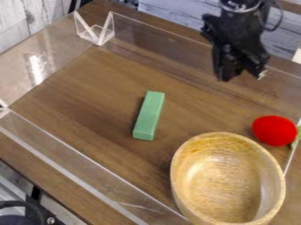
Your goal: Move the red object to the left side of the table
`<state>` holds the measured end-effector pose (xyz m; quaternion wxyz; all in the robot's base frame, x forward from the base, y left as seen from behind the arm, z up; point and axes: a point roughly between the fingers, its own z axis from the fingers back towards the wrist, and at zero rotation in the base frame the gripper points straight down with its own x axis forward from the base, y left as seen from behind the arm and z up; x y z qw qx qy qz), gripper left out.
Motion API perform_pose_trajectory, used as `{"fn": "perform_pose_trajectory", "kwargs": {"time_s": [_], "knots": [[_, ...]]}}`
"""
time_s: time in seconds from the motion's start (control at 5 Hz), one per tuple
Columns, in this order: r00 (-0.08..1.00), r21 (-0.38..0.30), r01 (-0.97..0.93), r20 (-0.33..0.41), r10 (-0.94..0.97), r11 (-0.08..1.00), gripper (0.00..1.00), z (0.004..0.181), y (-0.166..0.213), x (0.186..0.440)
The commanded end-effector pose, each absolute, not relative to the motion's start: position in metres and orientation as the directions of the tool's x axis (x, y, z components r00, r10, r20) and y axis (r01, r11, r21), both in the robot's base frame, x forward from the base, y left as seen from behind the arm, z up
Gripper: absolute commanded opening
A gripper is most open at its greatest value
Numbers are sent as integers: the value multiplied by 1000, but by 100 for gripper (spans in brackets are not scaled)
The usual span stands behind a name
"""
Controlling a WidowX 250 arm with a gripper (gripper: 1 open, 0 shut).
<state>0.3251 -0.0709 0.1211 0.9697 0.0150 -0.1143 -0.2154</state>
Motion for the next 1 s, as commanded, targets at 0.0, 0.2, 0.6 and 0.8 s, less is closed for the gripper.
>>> {"fn": "perform_pose_trajectory", "kwargs": {"time_s": [0.0,0.2,0.6,0.8], "knots": [[835,81,474,274,-477,877,0,140,-84,332],[800,70,535,279,-532,842,100,143,-93,332],[726,39,639,298,-620,768,100,111,-137,335],[708,28,666,294,-642,746,100,91,-149,334]]}}
